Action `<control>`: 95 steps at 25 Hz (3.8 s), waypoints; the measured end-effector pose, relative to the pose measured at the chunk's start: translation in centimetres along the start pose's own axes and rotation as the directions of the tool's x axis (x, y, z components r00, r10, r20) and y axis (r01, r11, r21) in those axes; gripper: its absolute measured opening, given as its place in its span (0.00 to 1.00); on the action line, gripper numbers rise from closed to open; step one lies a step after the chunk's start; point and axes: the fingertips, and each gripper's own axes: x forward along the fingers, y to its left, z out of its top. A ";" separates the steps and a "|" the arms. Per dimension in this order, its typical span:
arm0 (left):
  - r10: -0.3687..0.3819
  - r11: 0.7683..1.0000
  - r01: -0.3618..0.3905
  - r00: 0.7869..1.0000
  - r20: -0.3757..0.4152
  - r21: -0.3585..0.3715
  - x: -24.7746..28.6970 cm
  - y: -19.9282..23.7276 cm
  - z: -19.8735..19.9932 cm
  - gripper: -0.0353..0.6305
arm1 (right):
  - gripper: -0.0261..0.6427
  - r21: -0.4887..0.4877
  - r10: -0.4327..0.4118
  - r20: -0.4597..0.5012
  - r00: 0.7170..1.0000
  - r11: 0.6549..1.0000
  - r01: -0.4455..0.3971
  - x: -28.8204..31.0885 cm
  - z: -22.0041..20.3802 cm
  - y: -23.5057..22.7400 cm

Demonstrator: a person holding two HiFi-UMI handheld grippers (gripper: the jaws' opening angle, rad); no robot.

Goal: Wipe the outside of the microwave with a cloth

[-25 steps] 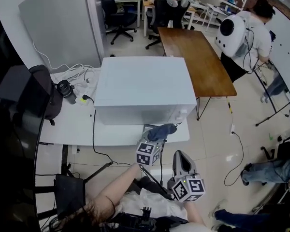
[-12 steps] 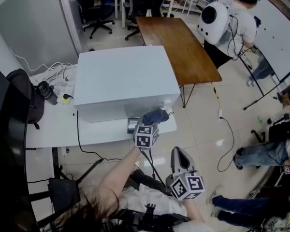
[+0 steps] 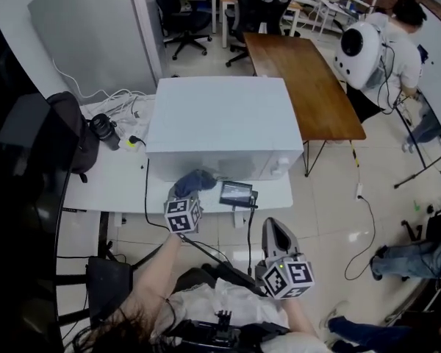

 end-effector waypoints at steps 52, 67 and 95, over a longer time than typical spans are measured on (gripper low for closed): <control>0.020 1.000 -0.023 0.974 0.226 0.011 -3.2 -2.6 20.3 0.14 | 0.07 0.032 0.047 0.136 0.990 0.998 -0.052 5.1 5.7 0.9; 0.129 0.991 -0.134 0.941 0.314 -0.005 -6.2 2.3 24.9 0.14 | 0.07 -0.049 0.155 0.059 0.986 0.987 -0.153 10.0 4.6 2.8; -0.104 0.970 0.082 0.991 0.087 0.227 2.9 -4.6 24.6 0.14 | 0.07 -0.140 0.129 -0.008 0.992 0.982 -0.129 14.7 3.7 4.4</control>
